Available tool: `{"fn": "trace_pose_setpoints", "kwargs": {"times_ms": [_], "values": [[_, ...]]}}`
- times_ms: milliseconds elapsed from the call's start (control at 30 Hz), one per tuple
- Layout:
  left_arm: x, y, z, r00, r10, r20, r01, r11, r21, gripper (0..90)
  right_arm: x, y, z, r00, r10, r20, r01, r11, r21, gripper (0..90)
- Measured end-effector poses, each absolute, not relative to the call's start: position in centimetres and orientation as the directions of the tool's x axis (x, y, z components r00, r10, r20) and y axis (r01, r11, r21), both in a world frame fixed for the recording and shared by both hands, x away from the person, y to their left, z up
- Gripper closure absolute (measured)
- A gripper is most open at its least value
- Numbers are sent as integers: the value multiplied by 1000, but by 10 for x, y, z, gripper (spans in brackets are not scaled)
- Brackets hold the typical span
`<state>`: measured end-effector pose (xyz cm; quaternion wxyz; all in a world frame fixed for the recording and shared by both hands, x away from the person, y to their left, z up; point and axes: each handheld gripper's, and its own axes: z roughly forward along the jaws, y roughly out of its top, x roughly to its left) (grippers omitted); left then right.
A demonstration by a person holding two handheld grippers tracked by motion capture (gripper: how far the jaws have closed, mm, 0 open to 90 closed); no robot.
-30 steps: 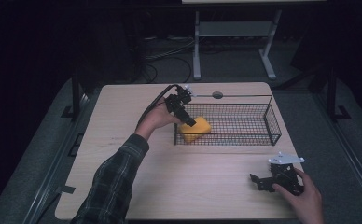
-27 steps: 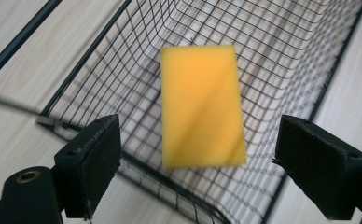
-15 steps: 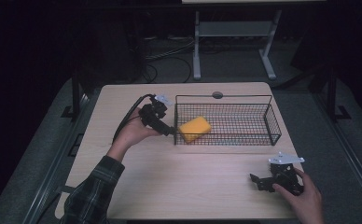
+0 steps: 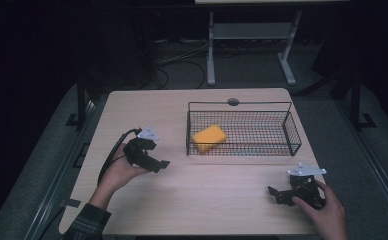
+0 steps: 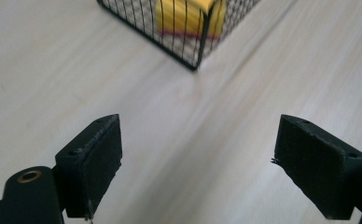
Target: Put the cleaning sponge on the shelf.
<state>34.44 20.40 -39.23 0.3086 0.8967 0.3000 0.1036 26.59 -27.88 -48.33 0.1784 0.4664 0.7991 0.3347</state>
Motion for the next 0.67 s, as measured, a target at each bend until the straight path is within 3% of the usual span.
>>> {"fn": "trace_pose_setpoints", "kwargs": {"times_ms": [667], "values": [[295,243,-445,737,675,19,527,-592,610,144,266,-279,-483,-501,865,26,626,341,701,12]]}}
